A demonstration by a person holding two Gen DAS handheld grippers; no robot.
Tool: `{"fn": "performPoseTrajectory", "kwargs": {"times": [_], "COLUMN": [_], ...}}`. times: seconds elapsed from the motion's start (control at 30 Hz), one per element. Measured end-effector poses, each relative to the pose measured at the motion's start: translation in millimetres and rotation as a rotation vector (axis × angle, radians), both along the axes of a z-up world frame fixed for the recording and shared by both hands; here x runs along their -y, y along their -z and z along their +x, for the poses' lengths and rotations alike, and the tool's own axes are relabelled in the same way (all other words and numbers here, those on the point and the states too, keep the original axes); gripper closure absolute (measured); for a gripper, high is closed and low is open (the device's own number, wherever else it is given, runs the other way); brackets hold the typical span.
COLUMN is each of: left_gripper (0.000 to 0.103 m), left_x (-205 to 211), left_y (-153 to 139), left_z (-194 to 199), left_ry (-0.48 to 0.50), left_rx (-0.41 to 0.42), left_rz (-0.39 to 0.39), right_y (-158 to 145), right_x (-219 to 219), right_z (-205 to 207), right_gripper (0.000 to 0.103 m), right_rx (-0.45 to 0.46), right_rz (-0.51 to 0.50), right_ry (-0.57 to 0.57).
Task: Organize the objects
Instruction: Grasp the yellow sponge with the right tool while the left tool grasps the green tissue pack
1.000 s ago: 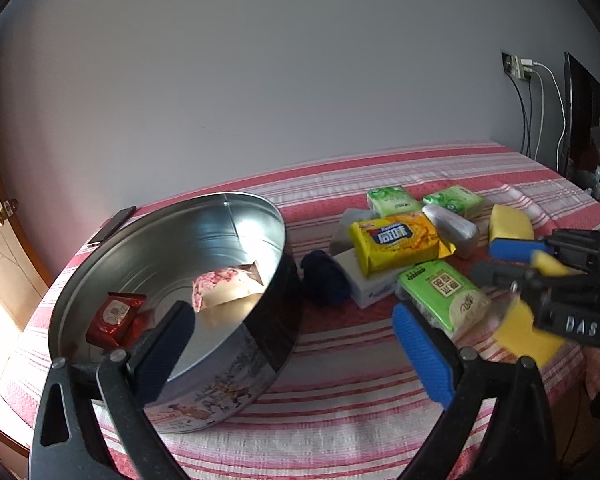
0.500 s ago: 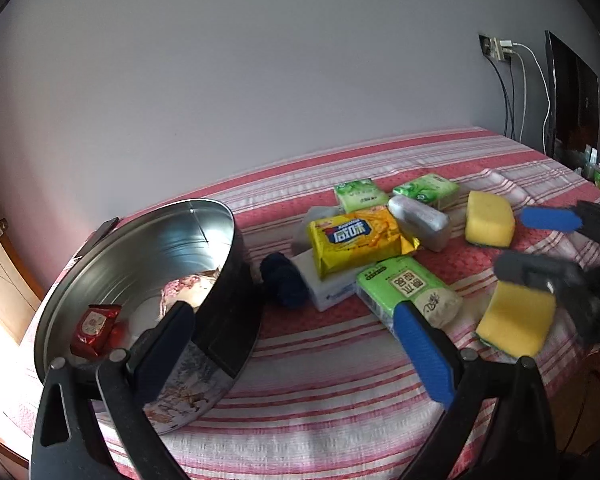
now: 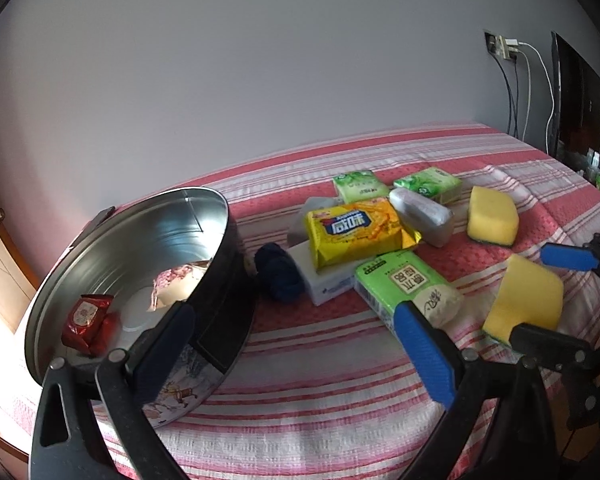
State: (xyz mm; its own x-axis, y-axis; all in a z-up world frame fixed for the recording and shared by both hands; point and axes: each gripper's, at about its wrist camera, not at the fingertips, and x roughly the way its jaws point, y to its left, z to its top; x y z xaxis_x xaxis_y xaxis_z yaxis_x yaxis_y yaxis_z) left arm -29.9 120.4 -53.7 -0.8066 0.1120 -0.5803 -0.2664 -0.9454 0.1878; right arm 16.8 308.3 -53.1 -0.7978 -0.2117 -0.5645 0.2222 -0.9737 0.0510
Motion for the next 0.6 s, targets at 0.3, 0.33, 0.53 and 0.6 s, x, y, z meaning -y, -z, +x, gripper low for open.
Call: {"fn": "performPoseTrajectory", "kwargs": {"times": [0.3,0.33,0.53,0.6], "left_gripper": [0.001,0.001,0.001,0.001], "left_x": [-11,-11,-30,-39], "left_y": [3,3,7,10], "left_z": [1,0,-12,-16], "left_ry": [0.025,0.025,0.045,0.053], "left_rx": [0.008,0.01,0.062,0.084], "left_rz": [-0.009,-0.007,0.037,0.052], "right_y": [14,14,-4,-8], "right_x": [8,6,-17,-24], "right_z": [-5,-4,5,6], "right_gripper": [0.01,0.015,0.034,0.034], "right_rx": [0.041,0.037,-0.059,-0.076], "right_rz": [0.037,0.024,0.01,0.009], "right_ry": [-0.03,-0.027,0.09,0.127]}}
